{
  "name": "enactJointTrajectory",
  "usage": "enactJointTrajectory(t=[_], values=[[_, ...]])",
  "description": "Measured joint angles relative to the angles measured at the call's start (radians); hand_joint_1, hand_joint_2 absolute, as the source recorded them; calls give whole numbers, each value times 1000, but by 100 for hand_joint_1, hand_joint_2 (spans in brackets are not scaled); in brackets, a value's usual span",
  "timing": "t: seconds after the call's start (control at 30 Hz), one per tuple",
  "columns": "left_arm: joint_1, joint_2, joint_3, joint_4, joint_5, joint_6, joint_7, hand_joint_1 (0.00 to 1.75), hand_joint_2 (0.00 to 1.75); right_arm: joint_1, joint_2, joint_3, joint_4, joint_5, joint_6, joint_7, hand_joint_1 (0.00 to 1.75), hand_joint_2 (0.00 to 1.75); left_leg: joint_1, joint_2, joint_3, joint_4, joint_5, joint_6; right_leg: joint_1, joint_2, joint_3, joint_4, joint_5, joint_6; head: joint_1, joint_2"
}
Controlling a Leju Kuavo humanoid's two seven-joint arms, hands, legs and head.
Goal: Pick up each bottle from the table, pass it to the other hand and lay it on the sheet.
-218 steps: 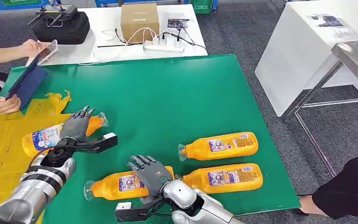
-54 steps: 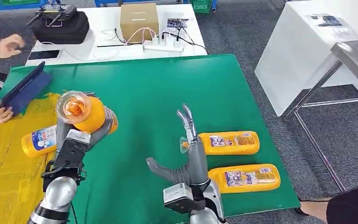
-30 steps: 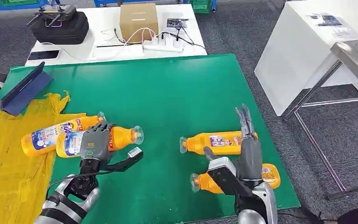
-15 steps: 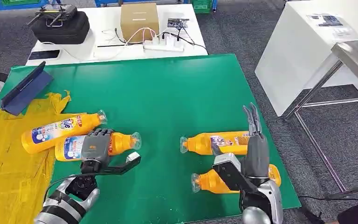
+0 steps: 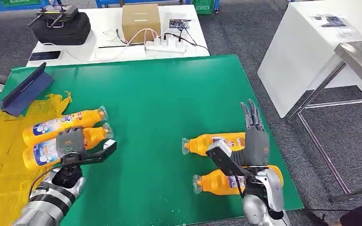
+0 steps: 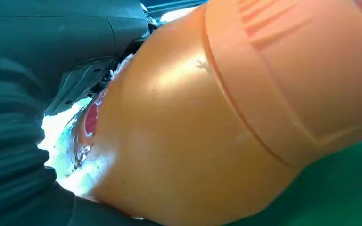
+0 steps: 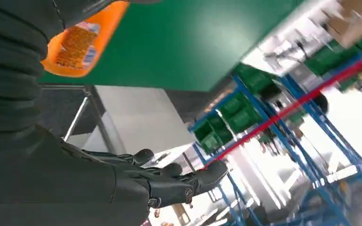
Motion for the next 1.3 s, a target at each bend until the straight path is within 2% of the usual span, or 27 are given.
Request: enactJointTrajectory(t=[0.3,0.7,0.73,0.93,1.1,1.3], values=[[-38,6,39,86,-3,57,11,0,175,-49,-58,37,112,22,110,47,0,175,-1,-1,-1,0,0,0,-1,0,0,0,0,0,0,0],[-47,0,53,109,-7,76,-17,0,175,-61,-98,60,164,23,146,68,0,175,-1,-1,0,0,0,0,0,0,1,0,0,0,0,0],[-46,-2,54,111,-8,79,-23,0,0,-62,-101,61,166,23,151,70,0,175,-1,-1,0,0,0,0,0,0,1,0,0,0,0,0],[-43,-21,61,111,6,120,-105,0,0,-70,-133,65,198,23,188,75,0,175,-1,-1,-1,0,0,1,-1,0,0,0,0,0,0,0],[8,-81,87,-4,140,186,-328,0,0,-76,-183,71,251,18,220,67,0,175,-2,-4,-2,1,0,1,-1,-3,0,-1,0,1,0,0],[40,-111,93,-102,163,186,-344,0,0,-77,-211,74,280,19,220,67,0,175,-2,-4,-2,1,-1,1,-1,-2,0,-1,0,1,0,0]])
